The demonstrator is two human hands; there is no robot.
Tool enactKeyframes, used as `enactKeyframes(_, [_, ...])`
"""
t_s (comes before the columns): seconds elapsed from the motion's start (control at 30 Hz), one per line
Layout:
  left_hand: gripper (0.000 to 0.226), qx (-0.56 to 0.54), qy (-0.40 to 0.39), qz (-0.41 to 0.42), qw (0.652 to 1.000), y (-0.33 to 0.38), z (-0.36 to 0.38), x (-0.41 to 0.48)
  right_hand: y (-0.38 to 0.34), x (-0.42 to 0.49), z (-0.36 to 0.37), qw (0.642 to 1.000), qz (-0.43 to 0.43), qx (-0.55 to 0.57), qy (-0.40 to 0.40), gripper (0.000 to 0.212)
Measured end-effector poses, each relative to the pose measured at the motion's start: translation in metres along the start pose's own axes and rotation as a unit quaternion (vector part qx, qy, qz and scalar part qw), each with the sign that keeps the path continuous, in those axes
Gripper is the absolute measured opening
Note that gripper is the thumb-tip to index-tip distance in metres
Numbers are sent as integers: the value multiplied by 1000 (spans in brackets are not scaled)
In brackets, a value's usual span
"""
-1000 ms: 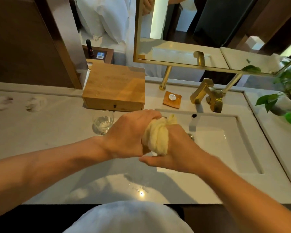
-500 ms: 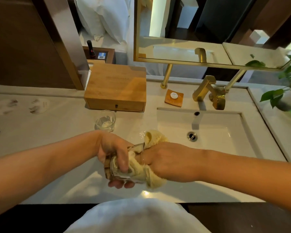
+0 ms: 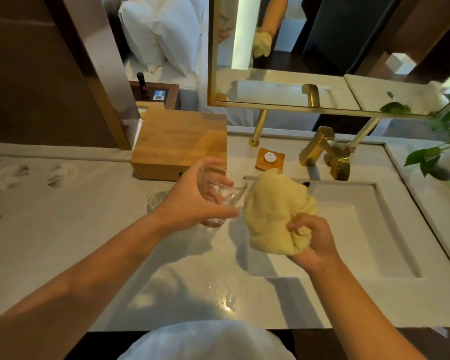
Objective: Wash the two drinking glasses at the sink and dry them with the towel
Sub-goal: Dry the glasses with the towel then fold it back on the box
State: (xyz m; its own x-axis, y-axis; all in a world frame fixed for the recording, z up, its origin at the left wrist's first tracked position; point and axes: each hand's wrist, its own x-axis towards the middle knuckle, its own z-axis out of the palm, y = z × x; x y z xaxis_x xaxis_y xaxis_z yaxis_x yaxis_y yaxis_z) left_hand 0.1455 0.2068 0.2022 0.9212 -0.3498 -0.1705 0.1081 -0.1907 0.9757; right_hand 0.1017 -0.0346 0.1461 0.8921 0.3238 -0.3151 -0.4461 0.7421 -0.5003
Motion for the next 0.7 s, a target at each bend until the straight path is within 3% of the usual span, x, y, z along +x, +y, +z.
enactKeyframes(0.1, [102, -46, 33, 40, 998, 10, 16, 10, 22, 8, 13, 996, -9, 84, 25, 76])
enactKeyframes(0.23, [104, 117, 80, 115, 983, 6, 38, 15, 32, 17, 49, 989, 30, 141, 43, 67])
enactKeyframes(0.33, [100, 229, 121, 164, 952, 4, 39, 13, 28, 19, 62, 991, 42, 114, 54, 69])
enactKeyframes(0.47, [104, 246, 137, 186, 941, 6, 30, 11, 23, 24, 63, 996, 13, 53, 69, 61])
enactKeyframes(0.57, [87, 258, 108, 146, 949, 6, 30, 6, 21, 23, 74, 995, -60, -27, 71, 50])
enactKeyframes(0.7, [44, 134, 149, 67, 977, 10, 47, 0, 21, 20, 85, 963, -156, -207, 70, 59])
